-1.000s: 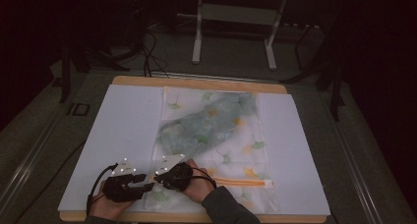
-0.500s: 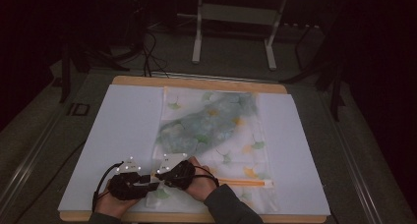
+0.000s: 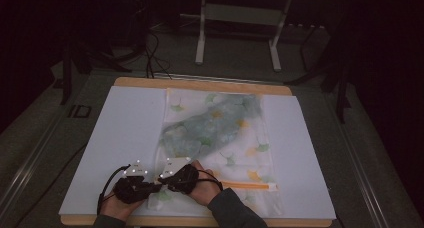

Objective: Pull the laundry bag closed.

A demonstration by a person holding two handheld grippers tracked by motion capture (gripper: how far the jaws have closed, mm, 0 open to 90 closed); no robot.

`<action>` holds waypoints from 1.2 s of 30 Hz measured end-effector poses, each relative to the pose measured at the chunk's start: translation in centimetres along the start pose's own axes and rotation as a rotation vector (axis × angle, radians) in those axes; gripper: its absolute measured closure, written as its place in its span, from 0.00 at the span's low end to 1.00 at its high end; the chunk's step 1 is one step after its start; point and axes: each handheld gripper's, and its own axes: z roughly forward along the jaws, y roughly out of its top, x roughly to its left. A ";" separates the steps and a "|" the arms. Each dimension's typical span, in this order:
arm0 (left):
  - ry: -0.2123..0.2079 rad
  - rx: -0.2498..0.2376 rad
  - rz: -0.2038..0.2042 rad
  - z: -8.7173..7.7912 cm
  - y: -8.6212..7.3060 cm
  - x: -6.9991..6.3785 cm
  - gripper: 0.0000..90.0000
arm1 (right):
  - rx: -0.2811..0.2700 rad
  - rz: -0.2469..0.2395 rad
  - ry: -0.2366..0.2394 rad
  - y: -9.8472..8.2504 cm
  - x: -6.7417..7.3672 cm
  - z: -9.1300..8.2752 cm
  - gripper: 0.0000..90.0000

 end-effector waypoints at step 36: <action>0.028 -0.024 0.004 -0.4 0.0 0.0 0.99 | 0.046 0.023 0.032 -1.9 -0.7 0.3 0.94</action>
